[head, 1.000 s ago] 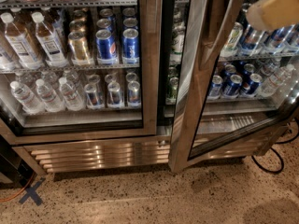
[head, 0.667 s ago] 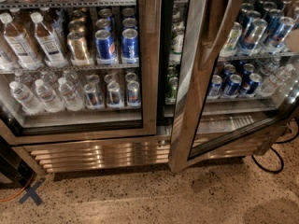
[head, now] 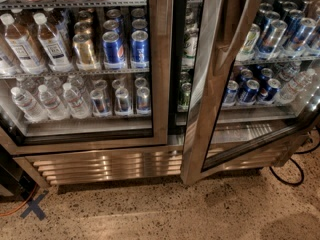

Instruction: Open right fridge door

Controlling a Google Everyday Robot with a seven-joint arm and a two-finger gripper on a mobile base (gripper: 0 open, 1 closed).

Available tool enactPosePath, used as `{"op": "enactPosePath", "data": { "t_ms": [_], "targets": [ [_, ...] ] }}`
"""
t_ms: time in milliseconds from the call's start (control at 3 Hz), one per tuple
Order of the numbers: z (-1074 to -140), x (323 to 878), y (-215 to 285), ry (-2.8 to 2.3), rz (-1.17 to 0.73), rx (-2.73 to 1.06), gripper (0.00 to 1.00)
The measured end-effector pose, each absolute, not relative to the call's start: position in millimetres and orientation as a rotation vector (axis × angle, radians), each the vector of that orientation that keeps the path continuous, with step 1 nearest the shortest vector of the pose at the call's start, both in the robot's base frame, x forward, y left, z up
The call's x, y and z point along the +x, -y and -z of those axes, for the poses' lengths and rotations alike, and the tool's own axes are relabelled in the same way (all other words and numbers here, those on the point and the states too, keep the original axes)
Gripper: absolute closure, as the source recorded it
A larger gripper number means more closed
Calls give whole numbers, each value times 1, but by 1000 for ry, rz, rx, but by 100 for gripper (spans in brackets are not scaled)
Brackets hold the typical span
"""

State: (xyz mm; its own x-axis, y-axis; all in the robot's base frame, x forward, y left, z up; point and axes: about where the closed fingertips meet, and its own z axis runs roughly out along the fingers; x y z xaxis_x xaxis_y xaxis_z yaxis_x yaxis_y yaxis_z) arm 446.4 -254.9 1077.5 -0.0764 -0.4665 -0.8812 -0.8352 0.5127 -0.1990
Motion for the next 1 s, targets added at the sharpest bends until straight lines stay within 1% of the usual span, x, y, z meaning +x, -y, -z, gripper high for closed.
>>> {"op": "enactPosePath", "data": {
  "t_ms": [333,667,1000],
  "targets": [
    [-1078,447,254,-1715,-440,-1105,0],
    [-1089,453,209,-1631,-546,-1176,0],
    [-1094,458,174,-1591,-631,-1215,2]
  ]
}}
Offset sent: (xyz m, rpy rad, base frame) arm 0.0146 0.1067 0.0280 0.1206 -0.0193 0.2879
